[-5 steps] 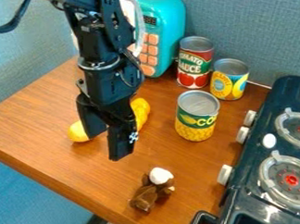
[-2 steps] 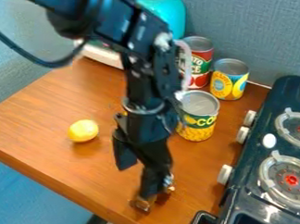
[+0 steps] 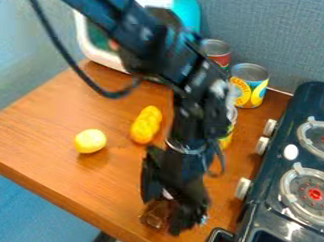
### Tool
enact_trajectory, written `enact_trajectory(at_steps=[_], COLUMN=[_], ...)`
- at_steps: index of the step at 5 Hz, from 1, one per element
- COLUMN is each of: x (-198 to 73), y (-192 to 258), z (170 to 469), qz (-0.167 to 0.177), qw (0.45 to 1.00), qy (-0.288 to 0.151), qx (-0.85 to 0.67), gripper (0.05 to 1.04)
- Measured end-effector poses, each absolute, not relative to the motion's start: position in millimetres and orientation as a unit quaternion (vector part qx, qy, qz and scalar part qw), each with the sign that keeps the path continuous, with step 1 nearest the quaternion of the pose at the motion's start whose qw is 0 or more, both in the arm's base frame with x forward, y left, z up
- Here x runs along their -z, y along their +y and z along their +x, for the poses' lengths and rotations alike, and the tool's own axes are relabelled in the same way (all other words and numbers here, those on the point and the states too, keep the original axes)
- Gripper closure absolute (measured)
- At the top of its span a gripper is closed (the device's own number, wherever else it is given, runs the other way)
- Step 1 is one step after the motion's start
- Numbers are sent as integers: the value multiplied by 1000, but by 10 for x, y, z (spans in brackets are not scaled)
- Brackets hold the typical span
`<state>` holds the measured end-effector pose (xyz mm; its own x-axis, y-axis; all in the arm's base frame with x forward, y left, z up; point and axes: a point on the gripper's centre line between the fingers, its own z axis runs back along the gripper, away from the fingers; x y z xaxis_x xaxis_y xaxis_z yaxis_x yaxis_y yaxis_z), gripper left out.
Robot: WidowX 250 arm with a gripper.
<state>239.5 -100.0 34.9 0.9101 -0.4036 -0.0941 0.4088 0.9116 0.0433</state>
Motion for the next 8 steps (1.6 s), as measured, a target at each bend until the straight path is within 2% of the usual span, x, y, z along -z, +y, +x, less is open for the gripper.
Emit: enact_trajectory(at_steps=[1, 2, 3, 4, 5, 6, 7, 8], x=[-230, -164, -156, -155, -236, -384, -508, -773], y=[-1034, -1029, -1032, -1007, -889, -784, -690, -432], z=[2468, 2534, 2539, 2519, 2456, 2424, 2432, 2466], qz=[63, 75, 76, 62, 43, 22, -10, -33], qw=[978, 980, 982, 983, 984, 985, 984, 987], qy=[57, 63, 63, 62, 72, 69, 66, 37], qx=[189, 174, 164, 164, 157, 157, 165, 156], gripper=[74, 110, 401, 640, 839, 944, 988, 989])
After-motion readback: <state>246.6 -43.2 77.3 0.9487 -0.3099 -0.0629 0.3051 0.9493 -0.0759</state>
